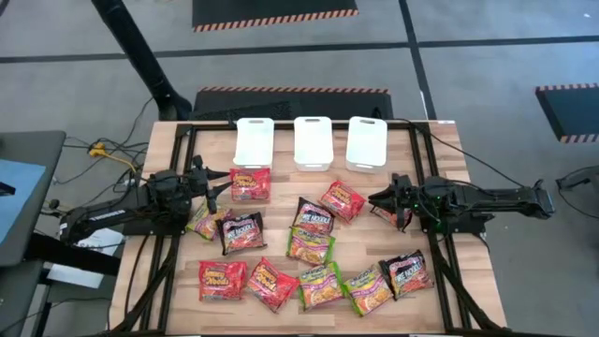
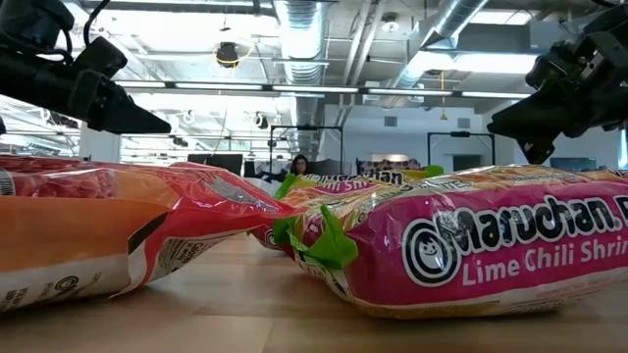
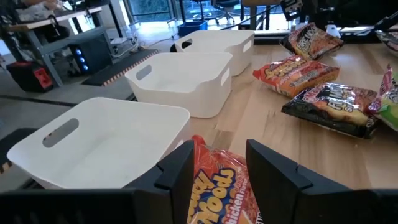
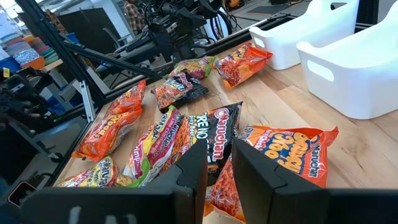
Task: Sort Maruchan noodles
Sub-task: Put the black noodle pack into the left white bin
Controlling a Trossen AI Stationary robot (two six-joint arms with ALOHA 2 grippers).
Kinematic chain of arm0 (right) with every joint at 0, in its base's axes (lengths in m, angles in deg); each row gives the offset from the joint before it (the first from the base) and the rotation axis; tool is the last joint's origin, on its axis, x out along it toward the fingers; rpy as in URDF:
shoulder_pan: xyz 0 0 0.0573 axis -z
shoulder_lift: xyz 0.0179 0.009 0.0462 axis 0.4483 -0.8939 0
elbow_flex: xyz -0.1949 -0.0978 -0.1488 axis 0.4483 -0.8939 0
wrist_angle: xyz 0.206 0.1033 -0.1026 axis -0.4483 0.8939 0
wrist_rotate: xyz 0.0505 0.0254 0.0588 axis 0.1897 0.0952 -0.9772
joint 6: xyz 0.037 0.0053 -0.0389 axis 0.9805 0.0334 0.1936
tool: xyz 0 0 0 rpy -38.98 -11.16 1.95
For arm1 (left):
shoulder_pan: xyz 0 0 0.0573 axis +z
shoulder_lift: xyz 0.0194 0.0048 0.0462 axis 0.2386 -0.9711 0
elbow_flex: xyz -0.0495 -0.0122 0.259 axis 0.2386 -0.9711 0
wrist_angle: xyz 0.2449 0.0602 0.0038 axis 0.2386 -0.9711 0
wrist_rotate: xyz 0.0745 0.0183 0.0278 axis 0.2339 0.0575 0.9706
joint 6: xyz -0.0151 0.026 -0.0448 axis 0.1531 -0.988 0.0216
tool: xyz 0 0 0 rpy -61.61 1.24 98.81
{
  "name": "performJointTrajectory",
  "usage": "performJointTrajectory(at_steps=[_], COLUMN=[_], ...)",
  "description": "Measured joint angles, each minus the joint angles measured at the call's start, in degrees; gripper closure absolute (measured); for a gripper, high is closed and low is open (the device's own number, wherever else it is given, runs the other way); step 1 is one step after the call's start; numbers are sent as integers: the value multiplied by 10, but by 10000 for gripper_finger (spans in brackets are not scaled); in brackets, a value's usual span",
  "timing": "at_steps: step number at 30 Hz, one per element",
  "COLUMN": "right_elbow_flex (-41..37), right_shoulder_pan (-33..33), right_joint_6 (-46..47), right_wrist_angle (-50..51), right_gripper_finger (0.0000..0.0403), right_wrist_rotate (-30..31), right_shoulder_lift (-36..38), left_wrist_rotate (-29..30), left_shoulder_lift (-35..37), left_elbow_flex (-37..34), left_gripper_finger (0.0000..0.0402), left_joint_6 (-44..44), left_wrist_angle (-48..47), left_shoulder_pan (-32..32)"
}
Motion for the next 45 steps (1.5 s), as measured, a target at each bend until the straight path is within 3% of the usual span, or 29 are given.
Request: performJointTrajectory(at_steps=[9, 20, 45], right_elbow_flex=[0, 0, 0], right_shoulder_pan=[0, 0, 0], right_joint_6=[0, 0, 0], right_wrist_angle=[0, 0, 0], right_gripper_finger=[301, 301, 301], right_wrist_rotate=[0, 0, 0], right_shoulder_lift=[0, 0, 0], left_wrist_rotate=[0, 0, -3], left_shoulder_lift=[0, 0, 0], left_elbow_flex=[0, 0, -2], left_gripper_finger=[267, 267, 267], left_joint_6=[5, 173, 184], left_wrist_angle=[0, 1, 27], left_shoulder_pan=[0, 0, 0])
